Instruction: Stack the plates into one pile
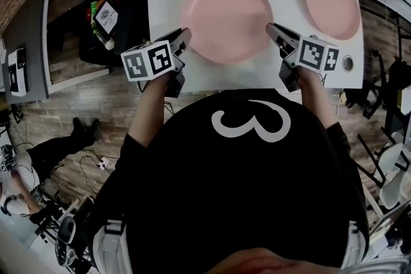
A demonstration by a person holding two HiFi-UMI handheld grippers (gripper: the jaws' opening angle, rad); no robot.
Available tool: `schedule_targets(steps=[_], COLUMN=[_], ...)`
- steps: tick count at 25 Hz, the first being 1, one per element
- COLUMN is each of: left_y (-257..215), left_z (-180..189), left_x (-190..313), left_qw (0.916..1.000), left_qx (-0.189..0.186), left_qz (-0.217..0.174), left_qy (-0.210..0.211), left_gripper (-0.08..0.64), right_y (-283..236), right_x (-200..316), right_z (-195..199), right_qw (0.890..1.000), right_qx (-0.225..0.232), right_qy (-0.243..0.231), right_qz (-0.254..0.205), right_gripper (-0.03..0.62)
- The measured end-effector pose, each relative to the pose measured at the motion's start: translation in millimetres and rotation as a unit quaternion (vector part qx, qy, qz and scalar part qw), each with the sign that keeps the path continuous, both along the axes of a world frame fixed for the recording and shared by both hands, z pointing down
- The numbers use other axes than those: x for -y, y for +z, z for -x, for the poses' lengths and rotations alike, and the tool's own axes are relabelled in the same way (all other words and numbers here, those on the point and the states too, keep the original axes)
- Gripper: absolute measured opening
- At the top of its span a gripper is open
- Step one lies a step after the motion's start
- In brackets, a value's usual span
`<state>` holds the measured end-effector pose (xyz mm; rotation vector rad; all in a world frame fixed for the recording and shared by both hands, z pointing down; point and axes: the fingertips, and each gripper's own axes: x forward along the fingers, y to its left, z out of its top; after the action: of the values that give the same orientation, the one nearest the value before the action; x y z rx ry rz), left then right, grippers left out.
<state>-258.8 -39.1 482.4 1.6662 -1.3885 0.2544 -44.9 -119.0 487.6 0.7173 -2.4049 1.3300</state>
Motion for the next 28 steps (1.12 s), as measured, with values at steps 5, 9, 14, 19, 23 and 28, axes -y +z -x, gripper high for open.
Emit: schedule_targets(steps=[5, 9, 14, 19, 23, 28], left_y=[-16, -27, -38, -45, -50, -52], left_z=[-2, -11, -16, -21, -23, -25], left_x=[17, 35, 57, 77, 93, 115], left_qw=[0.9999, 0.9995, 0.9988, 0.9982, 0.9981, 0.9977], left_qx=[0.007, 0.016, 0.035, 0.037, 0.032, 0.035], left_qz=[-0.012, -0.025, -0.034, -0.043, -0.049, -0.054], left_qy=[-0.001, 0.004, 0.01, 0.017, 0.017, 0.023], left_gripper=[0.077, 0.077, 0.076, 0.077, 0.075, 0.075], right_y=[-16, -27, -40, -47, -52, -55], right_x=[18, 39, 60, 79, 94, 115], right_z=[-2, -10, -16, -21, -24, -26], right_qw=[1.0, 0.999, 0.999, 0.998, 0.998, 0.996], right_qx=[0.004, 0.004, 0.001, -0.002, -0.002, -0.015], right_qy=[0.002, 0.01, 0.018, 0.024, 0.021, 0.023], right_qz=[-0.017, -0.031, -0.051, -0.06, -0.066, -0.079], right_gripper=[0.071, 0.066, 0.064, 0.063, 0.063, 0.063])
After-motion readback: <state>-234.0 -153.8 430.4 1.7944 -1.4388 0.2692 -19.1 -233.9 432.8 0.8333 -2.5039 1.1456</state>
